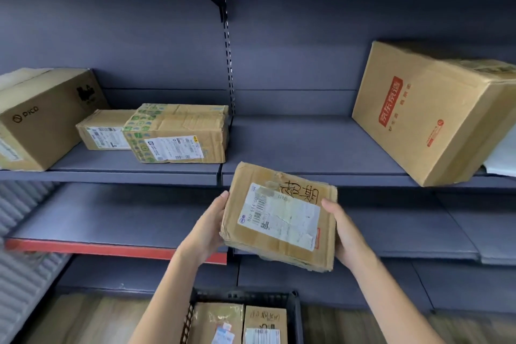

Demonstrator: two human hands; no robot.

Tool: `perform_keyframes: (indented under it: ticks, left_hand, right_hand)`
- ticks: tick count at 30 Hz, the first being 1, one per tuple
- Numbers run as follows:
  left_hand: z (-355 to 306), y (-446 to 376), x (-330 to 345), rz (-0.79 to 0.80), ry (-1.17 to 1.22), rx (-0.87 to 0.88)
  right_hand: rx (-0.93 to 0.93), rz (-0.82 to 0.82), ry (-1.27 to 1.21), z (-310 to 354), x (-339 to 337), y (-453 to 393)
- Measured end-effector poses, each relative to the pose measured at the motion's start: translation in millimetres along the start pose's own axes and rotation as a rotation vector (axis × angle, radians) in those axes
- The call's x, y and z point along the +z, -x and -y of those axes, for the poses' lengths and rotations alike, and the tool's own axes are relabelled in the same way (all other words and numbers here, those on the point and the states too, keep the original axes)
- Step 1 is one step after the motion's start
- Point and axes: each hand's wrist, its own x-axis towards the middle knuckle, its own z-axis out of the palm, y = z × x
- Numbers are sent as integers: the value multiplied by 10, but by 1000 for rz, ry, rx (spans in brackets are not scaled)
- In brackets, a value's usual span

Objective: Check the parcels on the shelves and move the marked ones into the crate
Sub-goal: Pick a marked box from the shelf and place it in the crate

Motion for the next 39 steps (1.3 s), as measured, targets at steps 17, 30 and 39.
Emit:
perform_keyframes:
  ticks: [17,30,39]
  left_hand:
    - [1153,264,-462,-144,191,-252]
    - [1828,363,-285,-210,188,-324]
    - [2975,433,-127,-472,267,-428]
  right_hand:
    - [235,-85,115,-1053,348,159]
    - [409,-151,-35,-1897,-192,181]
    - [457,-245,-104,-2799,-548,122]
